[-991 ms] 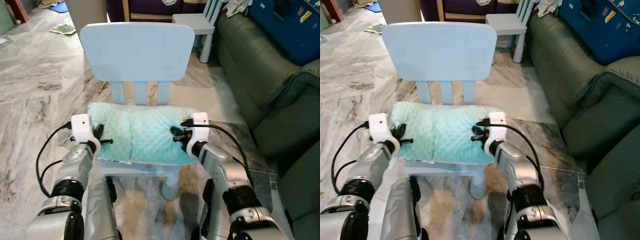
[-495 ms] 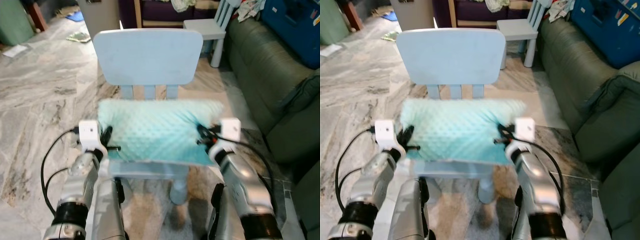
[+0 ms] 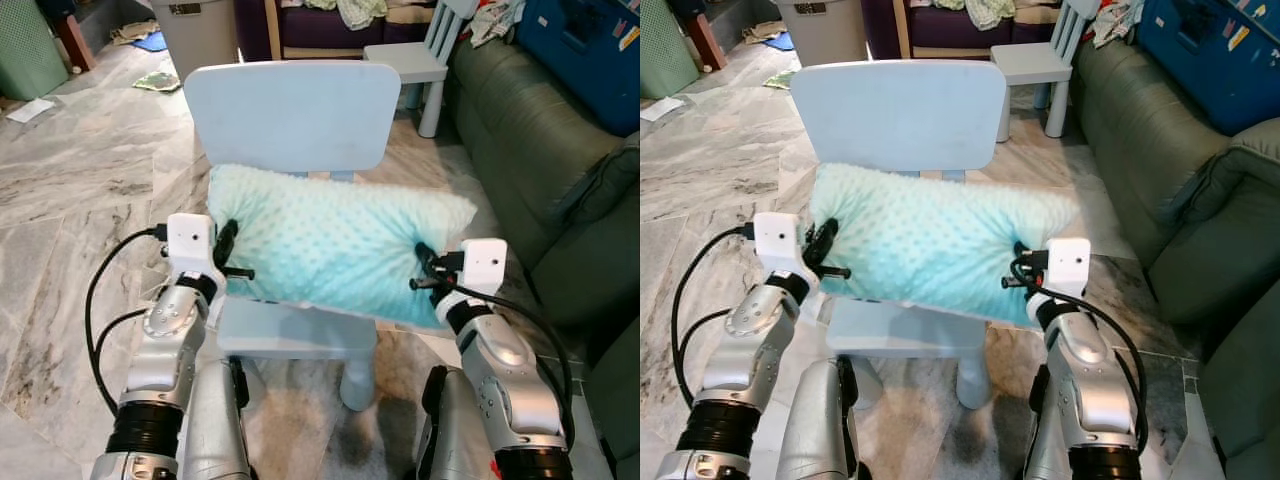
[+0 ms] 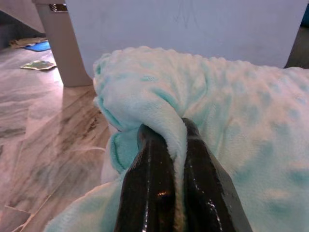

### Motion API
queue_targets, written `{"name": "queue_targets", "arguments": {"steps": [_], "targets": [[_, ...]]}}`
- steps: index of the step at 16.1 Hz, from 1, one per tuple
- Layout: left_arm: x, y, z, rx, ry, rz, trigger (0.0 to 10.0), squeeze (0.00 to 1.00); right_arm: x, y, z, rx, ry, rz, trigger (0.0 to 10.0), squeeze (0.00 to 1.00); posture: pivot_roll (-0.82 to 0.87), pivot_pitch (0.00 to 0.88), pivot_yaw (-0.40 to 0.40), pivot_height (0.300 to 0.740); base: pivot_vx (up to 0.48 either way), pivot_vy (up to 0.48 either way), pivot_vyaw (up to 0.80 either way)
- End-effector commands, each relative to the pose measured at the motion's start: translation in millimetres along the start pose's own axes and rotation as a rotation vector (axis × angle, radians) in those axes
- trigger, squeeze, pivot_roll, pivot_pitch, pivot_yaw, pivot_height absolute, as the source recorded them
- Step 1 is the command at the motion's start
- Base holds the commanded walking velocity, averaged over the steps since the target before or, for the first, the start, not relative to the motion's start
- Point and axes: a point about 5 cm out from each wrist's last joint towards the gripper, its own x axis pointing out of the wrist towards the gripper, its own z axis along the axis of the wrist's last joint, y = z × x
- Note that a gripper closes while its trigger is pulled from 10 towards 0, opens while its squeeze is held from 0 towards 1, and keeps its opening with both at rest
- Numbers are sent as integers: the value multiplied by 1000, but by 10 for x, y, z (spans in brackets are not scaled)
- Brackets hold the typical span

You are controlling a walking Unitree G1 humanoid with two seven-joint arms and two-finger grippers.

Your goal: Move the pillow to the sofa

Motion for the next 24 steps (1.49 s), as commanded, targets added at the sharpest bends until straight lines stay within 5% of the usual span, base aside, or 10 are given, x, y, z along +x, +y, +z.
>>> {"name": "queue_targets", "arguments": {"steps": [1, 2, 3, 5, 9, 13, 18, 21, 24], "targets": [[-19, 3, 48, 12, -29, 36, 1059, 0, 32, 38, 141, -29, -51, 14, 0, 0, -88, 0, 34, 456, 0, 0, 0], [-35, -14, 28, 34, -32, 70, 6667, 0, 82, 15, 221, -57, -72, -8, 3647, 0, -84, 0, 29, 456, 0, 0, 0], [-51, -38, 17, 37, -18, 62, 10000, 0, 97, 14, 277, -66, -96, -16, 10000, 0, -81, 0, 29, 456, 0, 0, 0], [-93, -55, 75, 62, -60, 68, 10000, 0, 82, 6, 361, -86, -129, -33, 10000, 0, -71, 0, 27, 456, 0, 0, 0], [-346, -18, 109, 98, -62, 13, 10000, 0, -207, -19, 451, -125, -144, -12, 10000, 0, -60, 0, 24, 456, 0, 0, 0], [-520, 71, 124, 120, -48, 43, 10000, 0, -494, -116, 264, -118, -53, -6, 10000, 0, -59, 0, 26, 456, 0, 0, 0], [-703, 162, -273, 89, 114, 80, 10000, 0, -618, -196, -1, -97, 59, -18, 10000, 0, -63, 0, 31, 456, 0, 0, 0], [-799, 206, -330, 96, 150, 84, 10000, 0, -680, -223, -40, -105, 82, -19, 10000, 0, -57, 0, 29, 456, 0, 0, 0], [-741, 162, -242, 110, 114, 66, 10000, 0, -560, -176, 91, -113, 22, -14, 10000, 0, -55, 0, 27, 456, 0, 0, 0]]}}
